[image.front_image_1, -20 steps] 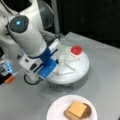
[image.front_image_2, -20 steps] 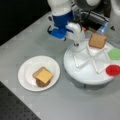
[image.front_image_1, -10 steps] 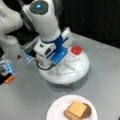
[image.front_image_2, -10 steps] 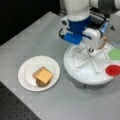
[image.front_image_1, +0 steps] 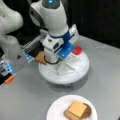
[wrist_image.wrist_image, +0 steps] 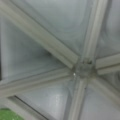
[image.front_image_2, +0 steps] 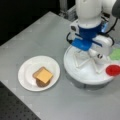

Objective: Ingredient selection for cheeseburger or sandwich

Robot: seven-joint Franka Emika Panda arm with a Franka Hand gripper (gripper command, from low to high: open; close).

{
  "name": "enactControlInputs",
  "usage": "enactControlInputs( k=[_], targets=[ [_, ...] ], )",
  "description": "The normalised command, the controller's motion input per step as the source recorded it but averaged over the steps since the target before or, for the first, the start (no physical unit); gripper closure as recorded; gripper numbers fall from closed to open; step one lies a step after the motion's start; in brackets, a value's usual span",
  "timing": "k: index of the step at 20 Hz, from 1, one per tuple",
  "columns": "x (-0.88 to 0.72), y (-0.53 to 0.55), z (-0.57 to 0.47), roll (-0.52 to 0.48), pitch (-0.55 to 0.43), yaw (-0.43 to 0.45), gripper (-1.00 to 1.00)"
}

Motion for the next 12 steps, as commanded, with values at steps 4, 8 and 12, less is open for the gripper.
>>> enactControlInputs(
  k=[4,8,12],
  targets=[
    [-0.06,0.0,-0.25,-0.106,-0.096,-0.134,-1.0],
    [-0.04,0.0,-0.28,-0.109,-0.085,-0.124,-1.0],
    [-0.05,0.07,-0.18,-0.142,-0.059,-0.079,-1.0]
  ],
)
